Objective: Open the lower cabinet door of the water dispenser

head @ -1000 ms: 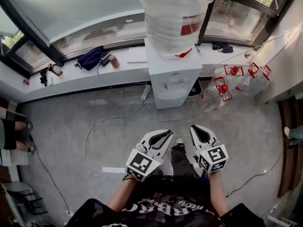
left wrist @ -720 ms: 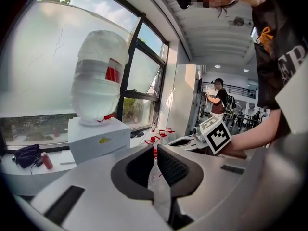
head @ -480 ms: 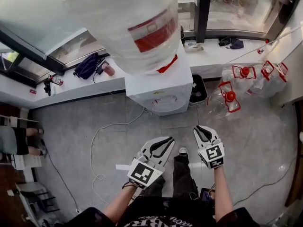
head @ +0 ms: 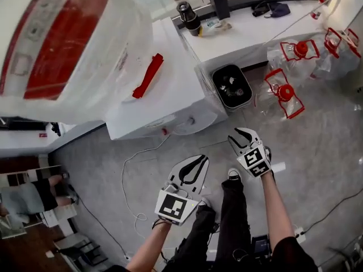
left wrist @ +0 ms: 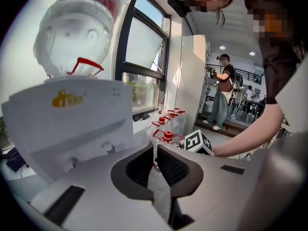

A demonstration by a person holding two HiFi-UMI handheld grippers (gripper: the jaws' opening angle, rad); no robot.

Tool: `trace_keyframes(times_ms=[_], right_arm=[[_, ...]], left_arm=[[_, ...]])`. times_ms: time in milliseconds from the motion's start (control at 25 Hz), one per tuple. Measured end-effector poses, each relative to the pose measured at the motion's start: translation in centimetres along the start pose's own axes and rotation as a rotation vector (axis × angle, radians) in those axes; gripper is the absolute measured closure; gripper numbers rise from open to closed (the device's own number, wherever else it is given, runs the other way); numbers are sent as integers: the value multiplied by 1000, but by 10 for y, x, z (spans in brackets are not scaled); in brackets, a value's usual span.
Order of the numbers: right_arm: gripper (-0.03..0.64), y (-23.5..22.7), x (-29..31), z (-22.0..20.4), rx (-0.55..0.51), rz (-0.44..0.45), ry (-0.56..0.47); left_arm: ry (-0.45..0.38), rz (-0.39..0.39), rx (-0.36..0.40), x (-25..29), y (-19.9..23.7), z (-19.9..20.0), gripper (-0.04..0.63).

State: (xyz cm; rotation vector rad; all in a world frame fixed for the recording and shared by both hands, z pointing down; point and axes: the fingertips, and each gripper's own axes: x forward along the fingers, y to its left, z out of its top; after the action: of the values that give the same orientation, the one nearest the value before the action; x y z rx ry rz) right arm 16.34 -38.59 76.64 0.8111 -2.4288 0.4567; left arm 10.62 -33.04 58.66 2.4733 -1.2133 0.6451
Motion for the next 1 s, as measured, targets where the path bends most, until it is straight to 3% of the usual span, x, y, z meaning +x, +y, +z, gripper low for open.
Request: trace_keyframes(times_ms=[160,440,720,1000], right_arm=[[436,-18,53,-41,0,13,33],[353,-55,130,-91,-81,67,104],[327,-58,193,-93,-297,148,179],[331,-58,203,-98,-291,142,202]], left_arm=[[72,-23,14,35,10,-41,569],[72,-48,15,100,22,-77,569],[88,-69,26,126,32,-114,569],[115,-76,75,116,30,-129,569]])
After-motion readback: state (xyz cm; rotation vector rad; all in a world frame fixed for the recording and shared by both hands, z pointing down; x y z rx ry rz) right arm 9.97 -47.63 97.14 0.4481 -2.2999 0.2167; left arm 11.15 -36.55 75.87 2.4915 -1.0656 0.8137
